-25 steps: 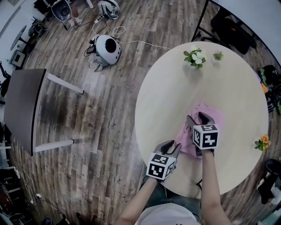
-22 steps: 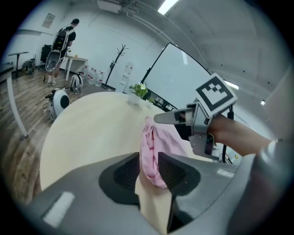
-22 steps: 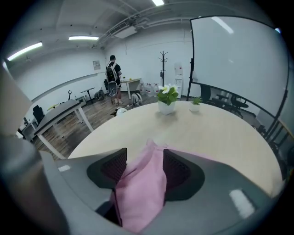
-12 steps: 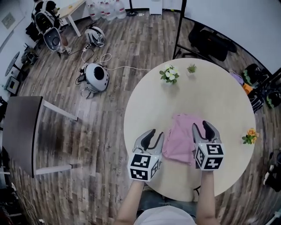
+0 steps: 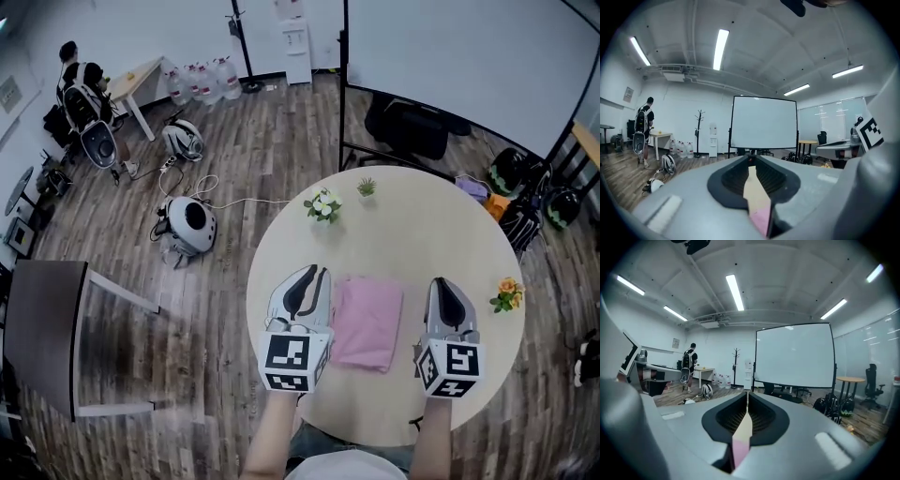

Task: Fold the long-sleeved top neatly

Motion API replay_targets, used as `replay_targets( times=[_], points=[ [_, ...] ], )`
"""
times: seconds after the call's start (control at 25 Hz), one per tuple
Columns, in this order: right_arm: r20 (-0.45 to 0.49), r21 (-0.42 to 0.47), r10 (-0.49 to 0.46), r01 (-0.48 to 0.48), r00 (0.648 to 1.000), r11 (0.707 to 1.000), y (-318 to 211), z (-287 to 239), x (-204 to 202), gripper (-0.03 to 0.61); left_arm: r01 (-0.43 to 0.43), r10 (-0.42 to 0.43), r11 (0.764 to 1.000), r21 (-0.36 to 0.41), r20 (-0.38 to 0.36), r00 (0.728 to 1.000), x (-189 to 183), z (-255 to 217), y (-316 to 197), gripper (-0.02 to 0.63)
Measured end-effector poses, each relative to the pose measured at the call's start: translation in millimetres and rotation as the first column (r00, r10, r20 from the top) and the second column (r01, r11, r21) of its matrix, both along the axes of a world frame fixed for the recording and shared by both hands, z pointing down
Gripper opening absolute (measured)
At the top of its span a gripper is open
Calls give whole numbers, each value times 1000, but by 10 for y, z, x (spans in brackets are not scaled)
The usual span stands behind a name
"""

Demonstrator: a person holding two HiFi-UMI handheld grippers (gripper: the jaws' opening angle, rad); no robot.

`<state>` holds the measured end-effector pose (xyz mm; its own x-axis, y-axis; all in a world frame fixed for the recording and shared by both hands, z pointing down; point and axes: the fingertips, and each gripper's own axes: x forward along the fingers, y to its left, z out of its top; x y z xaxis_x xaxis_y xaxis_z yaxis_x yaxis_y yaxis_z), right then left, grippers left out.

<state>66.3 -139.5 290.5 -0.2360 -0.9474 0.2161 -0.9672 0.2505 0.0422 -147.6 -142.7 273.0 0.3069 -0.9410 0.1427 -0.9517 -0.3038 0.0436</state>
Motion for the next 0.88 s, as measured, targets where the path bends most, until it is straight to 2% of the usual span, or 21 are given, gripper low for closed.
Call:
replay_targets(
  times=[0.2, 0.36, 0.88],
  points=[
    [-4, 78, 45, -45, 999, 996, 122, -277, 261, 25, 14, -16, 997, 80, 21, 1000, 97, -336, 15, 25],
    [12, 107, 82, -83, 997, 991, 176, -379, 420, 25, 22, -25, 994, 111, 25, 999, 149, -463, 37, 0],
    [54, 123, 125, -131, 991, 984, 373, -519, 633, 23, 6, -9, 993, 114, 25, 1000, 264, -535, 205, 0]
  ],
)
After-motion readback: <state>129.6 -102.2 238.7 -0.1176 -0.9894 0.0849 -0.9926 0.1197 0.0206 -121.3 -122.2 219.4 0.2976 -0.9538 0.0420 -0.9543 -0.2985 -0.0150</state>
